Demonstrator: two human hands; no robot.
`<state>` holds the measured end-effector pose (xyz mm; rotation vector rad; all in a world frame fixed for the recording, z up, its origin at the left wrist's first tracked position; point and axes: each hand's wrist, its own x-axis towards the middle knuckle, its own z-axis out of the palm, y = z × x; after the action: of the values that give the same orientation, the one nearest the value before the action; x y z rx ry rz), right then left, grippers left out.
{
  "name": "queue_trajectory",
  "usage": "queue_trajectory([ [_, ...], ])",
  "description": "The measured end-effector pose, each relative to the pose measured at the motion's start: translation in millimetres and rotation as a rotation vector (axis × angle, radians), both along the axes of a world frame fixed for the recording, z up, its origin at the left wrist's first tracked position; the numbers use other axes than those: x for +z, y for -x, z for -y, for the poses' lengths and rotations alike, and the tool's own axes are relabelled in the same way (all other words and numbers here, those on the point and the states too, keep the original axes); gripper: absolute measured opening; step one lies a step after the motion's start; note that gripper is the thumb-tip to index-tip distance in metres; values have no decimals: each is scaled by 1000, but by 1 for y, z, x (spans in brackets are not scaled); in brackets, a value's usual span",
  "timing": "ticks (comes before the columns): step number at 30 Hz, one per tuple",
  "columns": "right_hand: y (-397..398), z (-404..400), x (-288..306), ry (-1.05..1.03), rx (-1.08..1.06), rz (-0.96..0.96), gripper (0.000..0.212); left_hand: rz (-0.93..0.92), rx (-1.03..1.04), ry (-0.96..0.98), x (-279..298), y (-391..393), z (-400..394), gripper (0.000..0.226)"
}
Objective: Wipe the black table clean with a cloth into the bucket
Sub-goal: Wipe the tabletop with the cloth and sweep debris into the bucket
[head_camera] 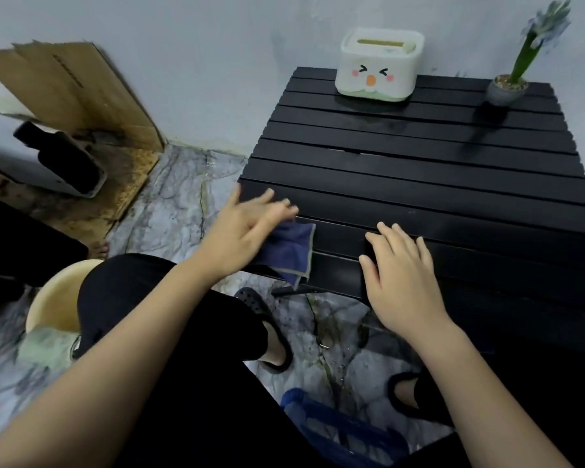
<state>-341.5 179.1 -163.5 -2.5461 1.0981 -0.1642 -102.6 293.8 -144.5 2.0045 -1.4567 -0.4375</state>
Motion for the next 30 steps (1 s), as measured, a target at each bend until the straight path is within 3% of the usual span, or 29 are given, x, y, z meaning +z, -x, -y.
queue_trajectory([
  [2,1,0,-1,5,-2,2,45,-66,360,169,5,-14,-6,49],
  [4,0,0,-2,5,-5,0,45,117,597,39,7,-26,-11,54],
  [6,-1,-1,-3,1,-8,-4,47,349,585,-233,0,-21,-13,56],
  [8,-1,-2,-3,1,-11,-1,48,405,551,-257,-11,-5,-12,42],
  [12,0,-2,-4,4,-14,1,49,65,506,131,-7,17,-2,10],
  [17,1,-1,-4,11,8,-18,50,360,117,338,37,46,18,18],
  [19,1,0,-4,14,18,-30,51,324,149,435,51,50,26,19],
  [21,1,0,-3,13,17,-27,52,140,234,494,55,45,29,16],
  [24,1,0,-4,4,18,-24,52,4,397,309,40,21,21,13],
  [27,1,0,-6,5,22,-22,52,412,566,-245,18,0,0,21],
  [28,1,0,-6,10,22,-21,53,525,611,-319,12,-1,-8,26],
  [30,1,0,-8,17,18,-17,53,581,660,-177,6,3,-15,38],
])
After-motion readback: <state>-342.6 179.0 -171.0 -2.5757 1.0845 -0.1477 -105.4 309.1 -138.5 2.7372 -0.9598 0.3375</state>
